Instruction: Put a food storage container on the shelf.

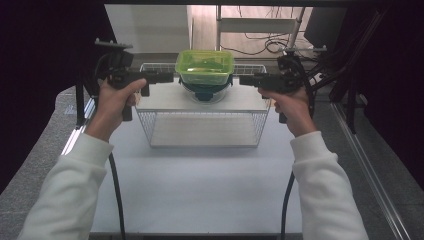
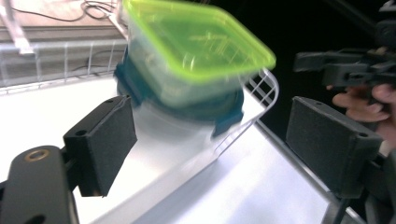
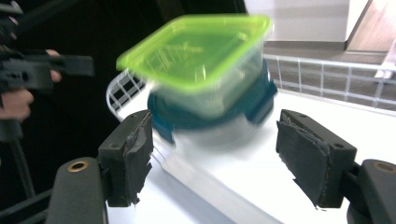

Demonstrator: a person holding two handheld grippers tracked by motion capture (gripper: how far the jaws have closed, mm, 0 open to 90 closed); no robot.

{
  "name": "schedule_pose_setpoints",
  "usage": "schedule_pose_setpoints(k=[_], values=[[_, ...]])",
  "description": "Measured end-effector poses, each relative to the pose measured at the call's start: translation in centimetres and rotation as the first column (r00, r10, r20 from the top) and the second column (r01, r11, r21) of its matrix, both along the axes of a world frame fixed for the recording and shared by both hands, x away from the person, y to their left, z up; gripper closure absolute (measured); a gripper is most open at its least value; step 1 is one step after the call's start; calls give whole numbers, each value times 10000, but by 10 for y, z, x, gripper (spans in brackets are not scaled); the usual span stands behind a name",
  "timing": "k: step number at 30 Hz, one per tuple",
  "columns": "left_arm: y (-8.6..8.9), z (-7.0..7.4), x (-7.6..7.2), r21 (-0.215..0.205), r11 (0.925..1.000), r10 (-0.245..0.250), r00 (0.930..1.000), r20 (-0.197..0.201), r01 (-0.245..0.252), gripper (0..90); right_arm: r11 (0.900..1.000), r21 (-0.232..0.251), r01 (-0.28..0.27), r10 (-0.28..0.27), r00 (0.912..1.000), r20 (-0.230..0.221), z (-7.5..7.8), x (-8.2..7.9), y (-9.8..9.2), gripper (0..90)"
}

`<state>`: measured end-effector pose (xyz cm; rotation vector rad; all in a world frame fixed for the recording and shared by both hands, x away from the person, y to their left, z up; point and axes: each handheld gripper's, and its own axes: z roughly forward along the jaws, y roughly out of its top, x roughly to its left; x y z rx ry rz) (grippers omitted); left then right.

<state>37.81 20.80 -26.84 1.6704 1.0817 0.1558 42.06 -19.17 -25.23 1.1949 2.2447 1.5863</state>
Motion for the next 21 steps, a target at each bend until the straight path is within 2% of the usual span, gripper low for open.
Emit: schedule_pose_setpoints(k=[3, 5, 10, 12, 14, 16, 18, 20, 21], values=[[1, -14, -22, 523, 9985, 129, 9997, 213, -140, 168, 9998, -161, -130, 134, 9995, 270, -8, -19, -10, 263], [1, -25, -37, 645, 9979, 96, 9994, 332, -117, 173, 9997, -228, -124, 134, 9990, 424, -14, -33, -16, 263], [-2, -63, -74, 1125, 9934, -282, 9986, 438, 231, 181, 9980, -506, -366, 414, 9945, 963, -36, -71, -29, 263], [-3, -81, -85, 1277, 9914, -338, 9987, 370, 288, 184, 9978, -454, -493, 534, 9941, 947, -51, -85, -34, 263], [-4, -98, -93, 1611, 9868, -196, 9994, 292, 147, 187, 9974, -462, -548, 585, 9948, 829, -68, -97, -37, 263], [-4, -115, -98, 1861, 9825, -145, 9997, 193, 106, 187, 9966, -642, -525, 572, 9957, 727, -85, -106, -40, 263], [-4, -130, -102, 1938, 9810, -29, 9999, 110, 7, 187, 9961, -753, -459, 503, 9971, 573, -102, -113, -43, 263], [-5, -146, -105, 2348, 9719, 183, 9998, 61, -192, 187, 9957, -869, -327, 370, 9981, 484, -118, -119, -46, 263], [-5, -154, -106, 2429, 9699, 203, 9998, -34, -189, 187, 9954, -926, -238, 276, 9988, 405, -126, -121, -48, 263]])
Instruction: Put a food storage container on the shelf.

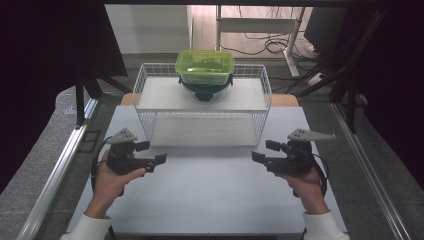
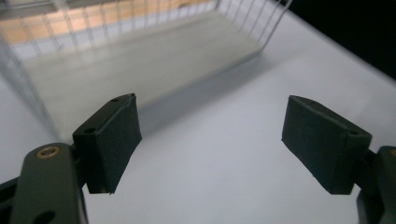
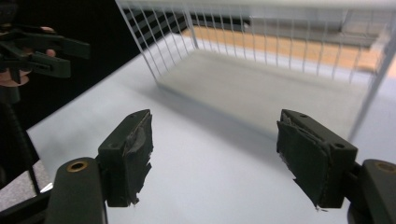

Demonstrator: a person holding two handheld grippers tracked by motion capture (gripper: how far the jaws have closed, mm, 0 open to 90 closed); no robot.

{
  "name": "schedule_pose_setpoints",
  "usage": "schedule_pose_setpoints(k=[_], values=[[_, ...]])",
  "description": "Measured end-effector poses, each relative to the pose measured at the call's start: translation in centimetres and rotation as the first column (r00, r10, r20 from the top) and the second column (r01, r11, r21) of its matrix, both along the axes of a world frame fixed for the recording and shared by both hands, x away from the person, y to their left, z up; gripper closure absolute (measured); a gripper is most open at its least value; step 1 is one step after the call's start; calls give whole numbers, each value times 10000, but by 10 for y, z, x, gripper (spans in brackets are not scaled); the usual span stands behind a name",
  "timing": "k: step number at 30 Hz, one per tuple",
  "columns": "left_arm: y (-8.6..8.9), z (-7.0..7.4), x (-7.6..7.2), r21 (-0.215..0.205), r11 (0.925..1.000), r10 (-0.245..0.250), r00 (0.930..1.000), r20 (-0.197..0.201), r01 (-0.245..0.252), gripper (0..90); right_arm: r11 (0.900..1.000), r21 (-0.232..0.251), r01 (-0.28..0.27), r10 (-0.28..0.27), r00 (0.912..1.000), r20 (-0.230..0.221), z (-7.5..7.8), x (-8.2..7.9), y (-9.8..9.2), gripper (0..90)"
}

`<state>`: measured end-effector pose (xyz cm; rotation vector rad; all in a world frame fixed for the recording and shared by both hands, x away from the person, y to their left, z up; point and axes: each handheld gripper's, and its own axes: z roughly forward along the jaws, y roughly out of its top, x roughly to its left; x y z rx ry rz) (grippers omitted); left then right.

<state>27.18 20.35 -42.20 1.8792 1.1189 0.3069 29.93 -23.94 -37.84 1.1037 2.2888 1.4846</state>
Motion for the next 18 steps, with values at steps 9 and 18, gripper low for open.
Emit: schedule_pose_setpoints(k=[9, 18], values=[[0, -44, -13, -161, 9998, 58, 9972, -742, -71, 183, 9964, -675, 507, -564, 9948, -843, -60, -13, -11, 263], [1, -46, -16, -279, 9995, 108, 9978, -657, -127, 177, 9910, -1147, 690, -758, 9956, -555, -63, -16, -7, 249]])
